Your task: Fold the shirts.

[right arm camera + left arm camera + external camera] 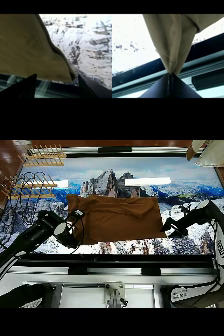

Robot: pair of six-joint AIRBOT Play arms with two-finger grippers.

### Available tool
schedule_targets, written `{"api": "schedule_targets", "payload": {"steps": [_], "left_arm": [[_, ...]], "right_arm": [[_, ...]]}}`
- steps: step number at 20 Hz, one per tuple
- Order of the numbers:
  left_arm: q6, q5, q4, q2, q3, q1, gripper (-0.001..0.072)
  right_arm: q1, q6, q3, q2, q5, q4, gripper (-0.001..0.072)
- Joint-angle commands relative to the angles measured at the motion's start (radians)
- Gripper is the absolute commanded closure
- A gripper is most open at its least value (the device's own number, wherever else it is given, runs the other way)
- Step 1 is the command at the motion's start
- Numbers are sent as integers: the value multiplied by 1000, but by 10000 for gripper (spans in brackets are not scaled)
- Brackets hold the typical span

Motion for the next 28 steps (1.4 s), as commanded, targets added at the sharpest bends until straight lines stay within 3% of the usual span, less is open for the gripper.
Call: {"api": "schedule_targets", "payload": {"steps": [1,4,5,6,7,8,12,15,18,20,23,28], "left_arm": [[2,-35,0,22,37,1,679],[2,-36,0,22,109,1,679],[3,-36,0,22,135,1,679],[5,-40,0,22,160,1,679],[36,-55,1,22,184,3,679],[65,-78,2,22,207,10,679],[135,-118,5,42,382,106,679],[135,-104,5,75,689,195,679],[134,31,-1,132,1056,217,679],[134,174,-40,203,1180,217,679],[134,403,-87,389,1081,217,678],[89,414,-79,594,855,218,679]], "right_arm": [[45,-5,-1,-20,6,31,87],[95,23,0,-48,9,24,89],[112,25,0,-56,12,23,157],[129,23,0,-62,8,20,275],[142,-2,0,-61,2,16,489],[146,-16,2,-54,3,18,643],[146,-114,110,50,76,13,645],[146,-161,325,220,63,14,645],[146,-220,614,424,-68,43,645],[146,-258,764,558,-218,57,645],[146,-257,826,757,-413,35,645],[146,-123,826,909,-261,-87,645]]}}
